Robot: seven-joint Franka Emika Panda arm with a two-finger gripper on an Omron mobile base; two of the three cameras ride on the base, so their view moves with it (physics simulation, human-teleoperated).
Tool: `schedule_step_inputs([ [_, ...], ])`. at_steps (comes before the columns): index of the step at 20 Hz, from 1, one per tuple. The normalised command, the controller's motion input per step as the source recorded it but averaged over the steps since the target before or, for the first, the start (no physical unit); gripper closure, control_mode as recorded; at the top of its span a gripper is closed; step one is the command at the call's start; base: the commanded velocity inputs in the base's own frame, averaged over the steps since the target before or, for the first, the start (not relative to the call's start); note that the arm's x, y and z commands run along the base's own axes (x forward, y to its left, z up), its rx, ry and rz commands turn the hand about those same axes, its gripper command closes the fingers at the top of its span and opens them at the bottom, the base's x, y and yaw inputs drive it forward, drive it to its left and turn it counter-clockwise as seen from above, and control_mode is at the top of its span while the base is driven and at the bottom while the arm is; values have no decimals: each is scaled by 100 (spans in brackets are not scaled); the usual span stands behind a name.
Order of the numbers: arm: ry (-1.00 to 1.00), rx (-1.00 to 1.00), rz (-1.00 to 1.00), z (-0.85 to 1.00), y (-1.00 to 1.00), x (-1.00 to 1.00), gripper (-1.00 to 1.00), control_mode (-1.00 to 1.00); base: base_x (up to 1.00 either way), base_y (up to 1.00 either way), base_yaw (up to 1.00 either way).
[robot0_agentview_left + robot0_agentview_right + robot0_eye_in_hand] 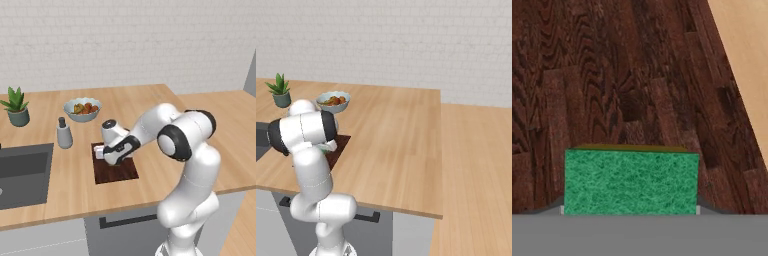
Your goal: Pick up the sponge from the counter and clean the cutting board by briefly scrubbing or pressing down on the cutting board. Once finished, release the sponge.
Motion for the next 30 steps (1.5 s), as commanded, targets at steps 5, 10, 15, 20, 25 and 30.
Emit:
schedule_step_inputs([
  [5, -3, 0, 0, -25, 0, -79, 100, -100, 0, 0, 0],
  [10, 0, 0, 0, -25, 0, -77, 100, -100, 0, 0, 0],
  [15, 0, 0, 0, -20, 0, -76, 100, -100, 0, 0, 0],
  [20, 0, 0, 2, -10, 10, -49, 100, -100, 0, 0, 0],
  [25, 0, 0, 3, 1, 22, -6, 100, -100, 0, 0, 0],
  [30, 1, 0, 2, 14, 37, 0, 100, -100, 0, 0, 0],
])
